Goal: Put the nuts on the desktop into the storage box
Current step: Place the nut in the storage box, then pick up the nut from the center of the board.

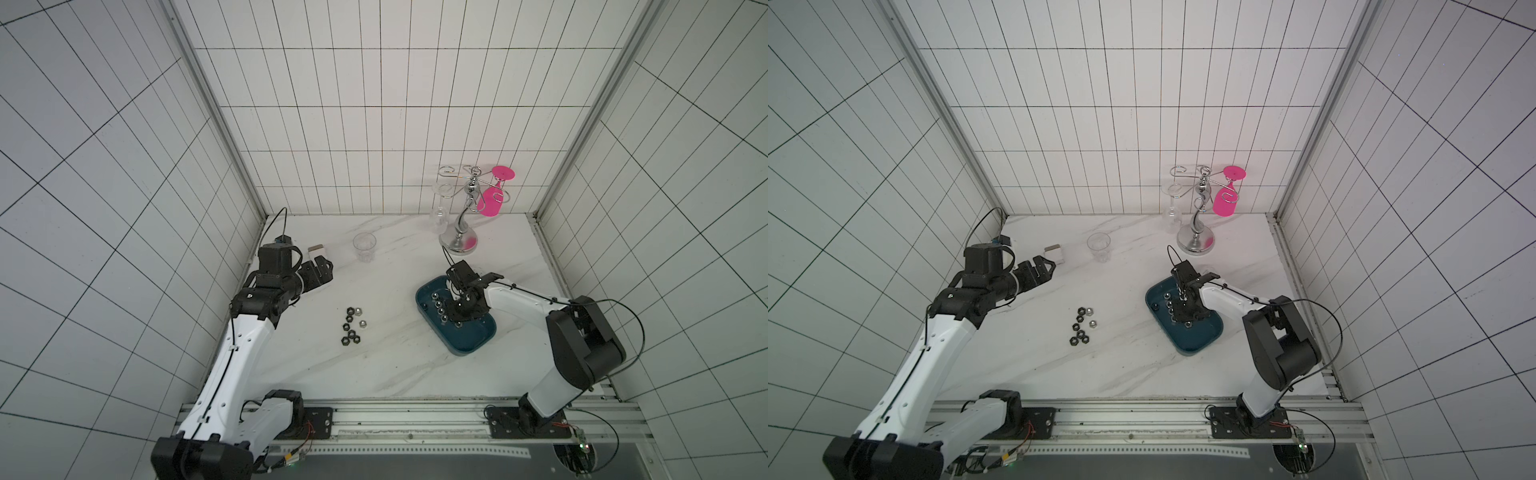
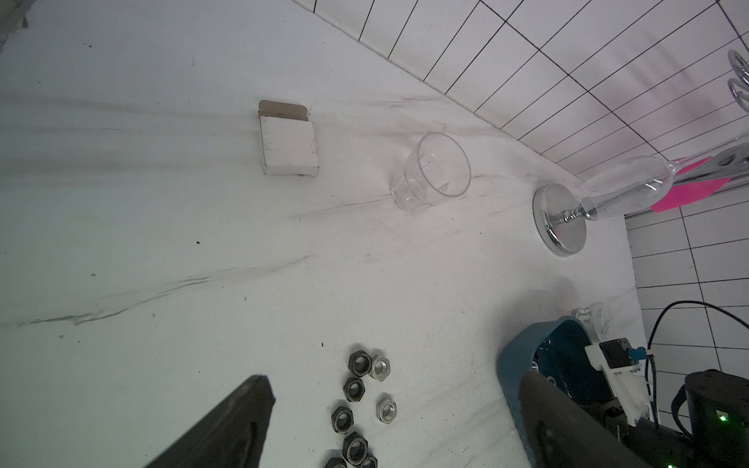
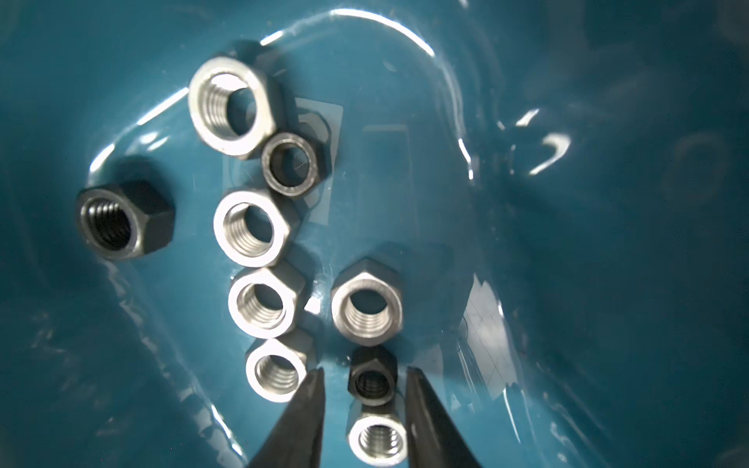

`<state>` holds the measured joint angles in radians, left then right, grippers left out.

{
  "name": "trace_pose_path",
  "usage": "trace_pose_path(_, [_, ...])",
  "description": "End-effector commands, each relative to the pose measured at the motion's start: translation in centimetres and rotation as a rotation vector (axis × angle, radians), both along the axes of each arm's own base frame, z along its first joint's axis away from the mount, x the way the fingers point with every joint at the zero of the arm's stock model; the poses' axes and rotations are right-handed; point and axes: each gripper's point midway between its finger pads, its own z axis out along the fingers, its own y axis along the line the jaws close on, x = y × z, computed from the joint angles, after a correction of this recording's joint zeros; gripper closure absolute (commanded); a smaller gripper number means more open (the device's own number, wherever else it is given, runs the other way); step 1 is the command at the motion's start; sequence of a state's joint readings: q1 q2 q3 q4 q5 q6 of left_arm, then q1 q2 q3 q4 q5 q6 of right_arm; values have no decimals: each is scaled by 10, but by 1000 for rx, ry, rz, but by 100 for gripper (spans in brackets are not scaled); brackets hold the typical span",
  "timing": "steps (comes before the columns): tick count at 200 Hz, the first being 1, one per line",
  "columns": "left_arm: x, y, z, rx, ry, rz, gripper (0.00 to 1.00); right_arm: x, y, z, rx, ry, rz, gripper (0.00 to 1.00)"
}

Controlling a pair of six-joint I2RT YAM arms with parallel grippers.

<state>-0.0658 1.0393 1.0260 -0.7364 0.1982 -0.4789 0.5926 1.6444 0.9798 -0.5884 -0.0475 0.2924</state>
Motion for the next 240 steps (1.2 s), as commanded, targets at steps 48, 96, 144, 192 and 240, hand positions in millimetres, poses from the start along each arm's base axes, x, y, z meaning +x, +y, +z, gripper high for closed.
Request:
trace_pose_path(48, [4,2,9,-1,-33,24,2,-17,82,82,113,-203,221,62])
trace_pose_path(96, [-5,6,2,25,-19,36,2,-57,174,78,181,-207,433,57])
trace_pose_path(144, [-14,13,-5,57,-7,46,2,-92,238,48,162,-164,609,55])
trace_pose_path(192, [-20,25,-9,77,2,70,1,-109,269,22,145,-114,683,54])
trace_pose_path(240, [-31,31,-21,82,21,90,1,-113,280,-4,105,-92,705,54])
